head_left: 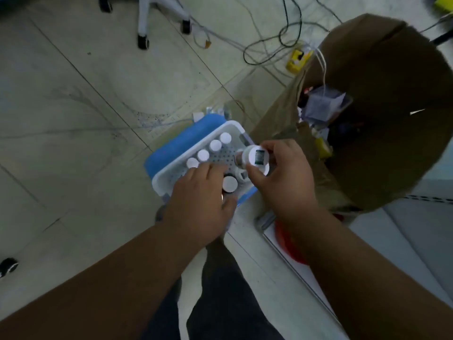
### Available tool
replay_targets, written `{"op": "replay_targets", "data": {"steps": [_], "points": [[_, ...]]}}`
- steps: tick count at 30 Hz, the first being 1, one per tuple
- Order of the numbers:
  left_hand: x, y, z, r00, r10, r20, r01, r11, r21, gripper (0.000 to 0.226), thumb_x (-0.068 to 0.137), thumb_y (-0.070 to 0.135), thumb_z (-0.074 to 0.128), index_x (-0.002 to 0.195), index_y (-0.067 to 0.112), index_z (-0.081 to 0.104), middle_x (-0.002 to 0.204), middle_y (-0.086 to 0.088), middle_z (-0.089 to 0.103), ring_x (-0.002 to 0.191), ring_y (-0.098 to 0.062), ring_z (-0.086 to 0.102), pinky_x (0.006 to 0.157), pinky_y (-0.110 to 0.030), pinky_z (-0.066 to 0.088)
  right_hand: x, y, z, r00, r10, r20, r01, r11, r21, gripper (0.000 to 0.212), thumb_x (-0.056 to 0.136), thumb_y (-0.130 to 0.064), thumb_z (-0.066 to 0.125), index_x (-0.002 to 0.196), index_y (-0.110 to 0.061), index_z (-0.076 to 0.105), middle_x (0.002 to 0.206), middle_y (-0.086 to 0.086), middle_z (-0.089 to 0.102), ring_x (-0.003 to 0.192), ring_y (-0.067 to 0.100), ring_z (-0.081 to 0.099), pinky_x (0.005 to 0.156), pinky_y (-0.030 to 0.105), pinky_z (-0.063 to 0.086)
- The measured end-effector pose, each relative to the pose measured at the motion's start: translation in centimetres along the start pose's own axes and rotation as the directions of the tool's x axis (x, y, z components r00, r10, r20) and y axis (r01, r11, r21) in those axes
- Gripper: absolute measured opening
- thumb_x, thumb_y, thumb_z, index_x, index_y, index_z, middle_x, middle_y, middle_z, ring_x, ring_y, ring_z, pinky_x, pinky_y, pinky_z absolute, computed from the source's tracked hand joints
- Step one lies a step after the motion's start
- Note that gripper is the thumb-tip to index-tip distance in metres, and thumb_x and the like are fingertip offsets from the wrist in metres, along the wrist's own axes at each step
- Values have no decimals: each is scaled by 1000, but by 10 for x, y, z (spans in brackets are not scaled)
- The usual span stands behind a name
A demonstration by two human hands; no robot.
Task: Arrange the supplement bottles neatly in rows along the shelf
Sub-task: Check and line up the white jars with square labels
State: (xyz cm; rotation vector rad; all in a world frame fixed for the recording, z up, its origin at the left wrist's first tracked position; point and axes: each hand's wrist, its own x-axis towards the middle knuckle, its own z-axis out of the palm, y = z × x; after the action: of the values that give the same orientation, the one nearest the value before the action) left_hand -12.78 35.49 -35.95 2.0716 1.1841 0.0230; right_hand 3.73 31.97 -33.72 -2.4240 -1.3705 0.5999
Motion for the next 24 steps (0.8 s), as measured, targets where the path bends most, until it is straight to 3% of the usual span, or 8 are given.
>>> {"op": "replay_targets", "data": {"steps": [3,8,13,15,18,24], "points": [[24,-10,34,1000,-24,15,24,1000,-1,45,83,32,71,120,12,56,113,-10,60,103,-31,57,85,-45,49,30,26,37,997,-39,69,45,995,-92,39,78,-30,72,113,-13,64,103,6,59,92,21,56,78,34,47],[48,-23,60,999,-38,-13,39,999,29,40,85,33,68,118,12,56,112,-10,59,101,-29,56,83,-44,46,52,47,74,984,-95,150,136,945,-297,39,77,-25,71,113,-11,63,100,9,58,92,27,54,79,38,44],[53,-30,73,999,-23,-22,24,999,44,40,84,32,68,116,11,56,109,-11,59,99,-29,57,82,-44,47,60,43,91,977,-124,173,189,877,-441,29,70,-14,70,98,-7,67,95,13,55,87,32,53,74,37,38],[55,-31,75,1000,-28,-15,28,999,36,40,85,34,64,118,12,55,111,-10,58,100,-28,56,83,-43,46,62,38,90,970,-93,224,193,857,-478,23,75,-15,66,97,-8,65,102,13,53,94,33,50,75,35,30],[54,-32,72,999,-52,3,52,998,37,40,88,36,63,120,14,54,115,-8,56,105,-26,53,86,-40,43,64,38,84,964,-78,254,195,859,-474,25,82,-19,61,105,-11,62,112,11,49,103,32,47,76,34,25],[25,-4,30,999,-46,2,46,997,67,43,86,32,68,122,11,56,115,-12,59,107,-32,55,88,-48,47,28,13,27,973,-140,181,187,943,-276,40,80,-22,65,118,-10,60,106,13,54,97,33,51,82,40,40]]}}
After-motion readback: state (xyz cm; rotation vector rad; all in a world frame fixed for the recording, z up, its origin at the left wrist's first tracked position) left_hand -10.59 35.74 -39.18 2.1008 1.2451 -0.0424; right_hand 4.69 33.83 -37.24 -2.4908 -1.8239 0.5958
